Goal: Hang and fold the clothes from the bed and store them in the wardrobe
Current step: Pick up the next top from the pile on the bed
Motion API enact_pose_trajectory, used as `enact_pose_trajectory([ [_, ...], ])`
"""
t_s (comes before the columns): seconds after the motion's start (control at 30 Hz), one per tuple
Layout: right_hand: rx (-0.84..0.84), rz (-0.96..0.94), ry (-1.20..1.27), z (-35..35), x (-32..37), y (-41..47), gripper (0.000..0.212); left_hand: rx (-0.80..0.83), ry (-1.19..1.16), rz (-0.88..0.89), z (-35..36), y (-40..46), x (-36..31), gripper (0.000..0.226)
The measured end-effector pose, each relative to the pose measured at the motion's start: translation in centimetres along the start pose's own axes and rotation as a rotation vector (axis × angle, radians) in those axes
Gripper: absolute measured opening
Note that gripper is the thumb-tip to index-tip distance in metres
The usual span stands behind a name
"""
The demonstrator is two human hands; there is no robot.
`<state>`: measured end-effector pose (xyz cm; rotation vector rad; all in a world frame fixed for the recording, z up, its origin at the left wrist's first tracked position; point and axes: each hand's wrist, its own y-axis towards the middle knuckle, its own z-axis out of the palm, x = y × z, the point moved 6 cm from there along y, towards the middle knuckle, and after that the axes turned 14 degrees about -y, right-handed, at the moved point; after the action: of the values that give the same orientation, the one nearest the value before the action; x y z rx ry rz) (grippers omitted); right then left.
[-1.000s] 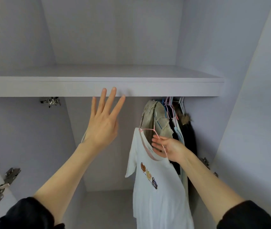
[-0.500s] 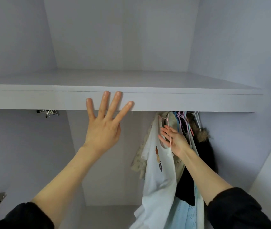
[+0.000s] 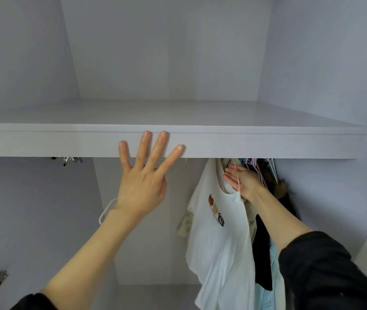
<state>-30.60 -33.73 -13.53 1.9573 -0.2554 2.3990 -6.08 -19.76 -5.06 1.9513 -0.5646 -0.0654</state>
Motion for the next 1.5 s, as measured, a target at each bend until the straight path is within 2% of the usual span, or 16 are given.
enact_pose_trajectory([
  [0.33, -0.164, 0.044, -0.069, -2.2, -0.4, 1.2, 0.036, 0.046, 0.001, 0.003, -0.9, -0.3, 0.1, 0.1],
  [0.43, -0.222, 0.033, -0.154, -3.1, -0.4, 0.9, 0.028, 0.082, -0.012, 0.0, -1.0, -0.3, -0.2, 0.102],
  [0.53, -0.292, 0.018, -0.344, -4.1, -0.7, -1.0, 0.026, 0.116, -0.03, -0.026, -1.3, -0.3, -0.5, 0.101],
  [0.63, -0.396, -0.025, -0.586, -5.8, -0.6, -4.4, 0.044, 0.165, -0.105, -0.119, -1.7, -0.4, -1.1, 0.1],
  [0.7, -0.39, -0.078, -0.708, -5.7, -0.2, -7.0, 0.045, 0.212, -0.177, -0.203, -1.9, -1.1, -1.5, 0.095],
  [0.8, -0.321, -0.151, -0.9, -4.6, 0.0, -11.1, 0.04, 0.281, -0.356, -0.32, -2.8, -3.1, -2.1, 0.077],
  [0.93, -0.163, -0.185, -0.961, -1.5, -1.8, -16.1, 0.04, 0.338, -0.543, -0.51, -4.7, -8.3, -2.3, 0.05],
  [1.23, 0.333, -0.192, -1.089, 9.8, -10.4, -26.8, 0.039, 0.539, -0.584, -0.879, -11.8, -22.9, -1.6, 0.046],
  [1.37, 0.526, -0.21, -1.131, 15.0, -14.9, -32.3, 0.036, 0.532, -0.568, -1.002, -17.3, -29.3, -1.6, 0.044],
  [1.5, 0.791, -0.205, -1.165, 20.8, -19.7, -40.5, 0.031, 0.484, -0.494, -1.155, -25.9, -37.1, -2.2, 0.041],
])
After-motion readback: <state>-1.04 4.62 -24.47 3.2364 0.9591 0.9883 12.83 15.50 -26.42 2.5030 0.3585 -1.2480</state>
